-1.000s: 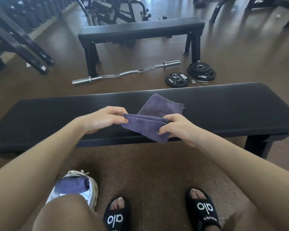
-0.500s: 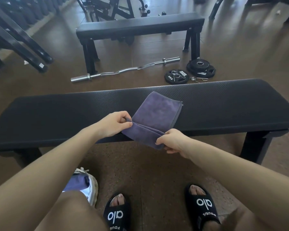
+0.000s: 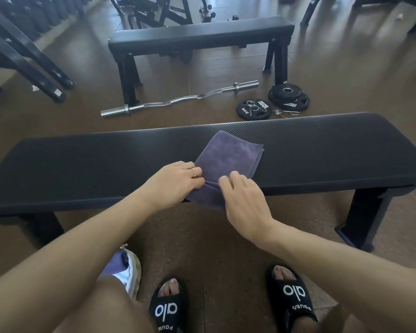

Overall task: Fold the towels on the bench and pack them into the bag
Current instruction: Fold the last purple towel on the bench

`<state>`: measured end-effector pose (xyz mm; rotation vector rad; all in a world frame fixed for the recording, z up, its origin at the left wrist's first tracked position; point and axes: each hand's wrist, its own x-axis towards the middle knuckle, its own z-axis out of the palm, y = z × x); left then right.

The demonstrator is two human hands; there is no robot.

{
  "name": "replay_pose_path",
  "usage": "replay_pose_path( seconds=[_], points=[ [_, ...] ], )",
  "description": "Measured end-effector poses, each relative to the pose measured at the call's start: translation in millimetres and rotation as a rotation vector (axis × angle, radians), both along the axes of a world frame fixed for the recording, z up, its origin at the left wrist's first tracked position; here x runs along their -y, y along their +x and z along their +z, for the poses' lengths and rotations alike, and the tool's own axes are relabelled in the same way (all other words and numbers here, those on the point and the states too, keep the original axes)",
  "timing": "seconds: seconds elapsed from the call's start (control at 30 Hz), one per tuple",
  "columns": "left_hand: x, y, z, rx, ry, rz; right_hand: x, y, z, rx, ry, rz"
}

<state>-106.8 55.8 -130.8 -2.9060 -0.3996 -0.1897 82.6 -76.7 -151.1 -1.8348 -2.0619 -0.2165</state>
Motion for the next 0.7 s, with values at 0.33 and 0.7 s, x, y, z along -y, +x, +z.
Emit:
replay_pose_path(
  seconds=[0.33,0.7],
  points=[
    [2,-19,-2,-0.135,-0.019,0.014,1,-10,-15,0.301,-0.200,0.116],
    [-10,-10,22,0.074,-0.489,0.254,-17,17,4,-0.101,-0.067,0.060]
  ],
)
